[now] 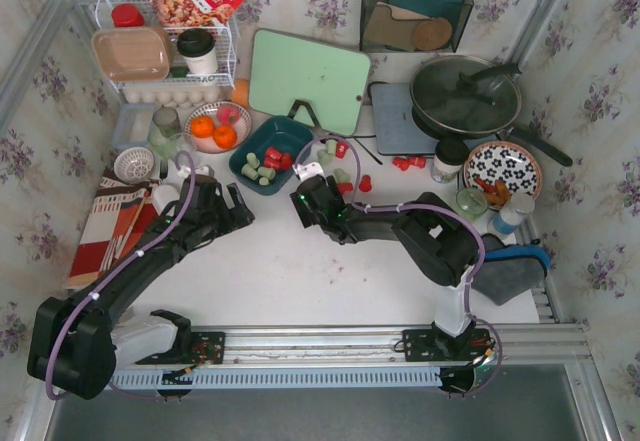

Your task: Mix the coffee capsules in the storage basket

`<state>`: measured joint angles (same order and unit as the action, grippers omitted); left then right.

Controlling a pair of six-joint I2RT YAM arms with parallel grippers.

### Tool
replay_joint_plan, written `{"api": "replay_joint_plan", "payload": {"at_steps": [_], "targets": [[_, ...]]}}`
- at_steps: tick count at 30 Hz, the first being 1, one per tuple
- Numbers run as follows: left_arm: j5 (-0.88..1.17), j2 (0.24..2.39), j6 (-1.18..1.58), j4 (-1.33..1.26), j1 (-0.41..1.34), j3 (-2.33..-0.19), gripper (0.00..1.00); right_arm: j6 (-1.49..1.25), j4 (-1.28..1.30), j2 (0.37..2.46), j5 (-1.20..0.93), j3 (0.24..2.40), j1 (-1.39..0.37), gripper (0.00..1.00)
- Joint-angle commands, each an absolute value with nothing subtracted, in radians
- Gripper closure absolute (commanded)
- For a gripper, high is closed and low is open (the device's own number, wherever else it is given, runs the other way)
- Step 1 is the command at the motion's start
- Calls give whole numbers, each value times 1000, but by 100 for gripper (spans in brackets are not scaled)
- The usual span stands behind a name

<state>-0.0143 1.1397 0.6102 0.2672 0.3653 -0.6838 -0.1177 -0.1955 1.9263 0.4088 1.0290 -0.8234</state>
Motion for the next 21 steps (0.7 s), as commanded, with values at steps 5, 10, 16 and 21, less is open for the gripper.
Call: {"api": "replay_joint_plan", "payload": {"at_steps": [5,10,16,21], "targets": [[-7,1138,604,261,365,-692,8,-146,-207,1906,393,1002,-824,32],[-7,1135,606,262,365,-692,7,-165,-220,1888,389,978,-824,45],[-6,1134,606,262,364,-693,8,-180,-212,1859,377,978,-823,54],[-1,1140,610,258,365,-692,8,-184,-217,1799,329,997,-824,55]]}}
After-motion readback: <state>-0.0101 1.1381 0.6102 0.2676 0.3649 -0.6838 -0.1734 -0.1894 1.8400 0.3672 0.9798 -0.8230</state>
